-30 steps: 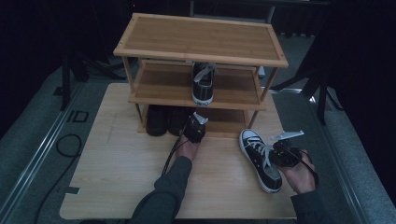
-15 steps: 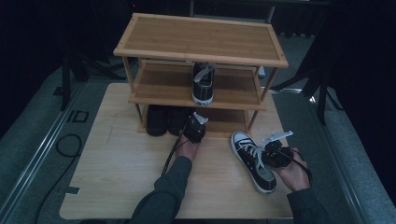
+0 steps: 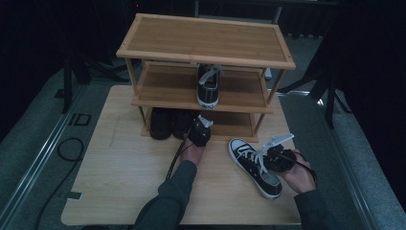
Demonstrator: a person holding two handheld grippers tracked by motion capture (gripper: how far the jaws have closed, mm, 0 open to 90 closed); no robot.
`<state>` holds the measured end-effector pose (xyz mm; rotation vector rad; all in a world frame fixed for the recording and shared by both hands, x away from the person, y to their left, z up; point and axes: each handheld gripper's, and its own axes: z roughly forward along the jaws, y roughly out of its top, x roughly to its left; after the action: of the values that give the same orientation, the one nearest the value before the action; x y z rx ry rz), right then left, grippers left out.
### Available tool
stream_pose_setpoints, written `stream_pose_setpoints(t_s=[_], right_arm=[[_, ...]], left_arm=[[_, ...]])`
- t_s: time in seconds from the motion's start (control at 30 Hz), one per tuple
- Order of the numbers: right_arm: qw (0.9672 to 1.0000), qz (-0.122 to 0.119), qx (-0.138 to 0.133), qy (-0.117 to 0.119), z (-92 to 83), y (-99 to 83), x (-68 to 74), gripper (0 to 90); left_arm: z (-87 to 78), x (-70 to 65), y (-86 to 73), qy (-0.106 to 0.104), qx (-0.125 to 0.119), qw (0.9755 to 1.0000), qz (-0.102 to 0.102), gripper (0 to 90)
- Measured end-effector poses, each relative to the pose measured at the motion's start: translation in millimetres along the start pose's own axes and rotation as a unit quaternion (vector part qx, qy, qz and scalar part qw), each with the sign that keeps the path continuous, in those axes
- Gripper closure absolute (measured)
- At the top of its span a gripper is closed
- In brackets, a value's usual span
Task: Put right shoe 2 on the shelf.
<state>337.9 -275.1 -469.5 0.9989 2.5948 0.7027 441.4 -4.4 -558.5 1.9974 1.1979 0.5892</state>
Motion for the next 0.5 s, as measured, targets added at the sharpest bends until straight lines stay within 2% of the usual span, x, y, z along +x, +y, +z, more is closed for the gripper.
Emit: stream_pose_setpoints(t_s=[0.5], right_arm=[[0.9987, -0.031, -0.008, 0.041, 1.9, 7.5, -8.3, 83.6]], left_arm=[[0.0, -0.1, 0.0, 0.000, 0.000, 1.0000, -0.001, 89.8]])
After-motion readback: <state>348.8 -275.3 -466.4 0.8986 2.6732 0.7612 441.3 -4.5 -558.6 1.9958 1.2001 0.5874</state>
